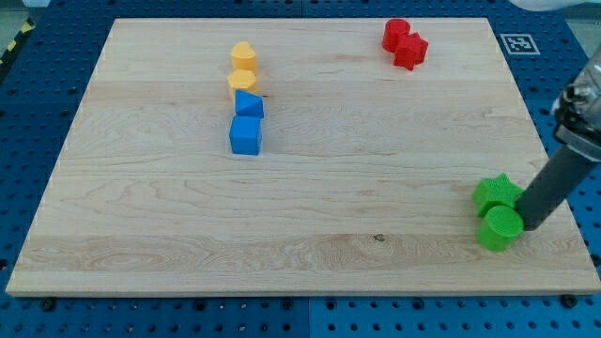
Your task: Push the green circle to the left
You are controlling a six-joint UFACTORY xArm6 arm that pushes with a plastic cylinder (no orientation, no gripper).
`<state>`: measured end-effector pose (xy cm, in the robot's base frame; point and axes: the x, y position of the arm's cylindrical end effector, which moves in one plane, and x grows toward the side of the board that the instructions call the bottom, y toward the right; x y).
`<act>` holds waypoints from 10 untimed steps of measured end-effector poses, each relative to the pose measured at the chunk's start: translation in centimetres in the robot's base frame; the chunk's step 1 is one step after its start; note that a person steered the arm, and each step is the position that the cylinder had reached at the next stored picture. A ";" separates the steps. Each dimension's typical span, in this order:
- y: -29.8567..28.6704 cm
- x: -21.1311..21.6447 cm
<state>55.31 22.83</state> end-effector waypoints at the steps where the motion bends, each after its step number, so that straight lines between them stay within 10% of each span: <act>1: -0.8 1.2; 3: 3.7 4.1; 10: -13.9 0.8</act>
<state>56.15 8.96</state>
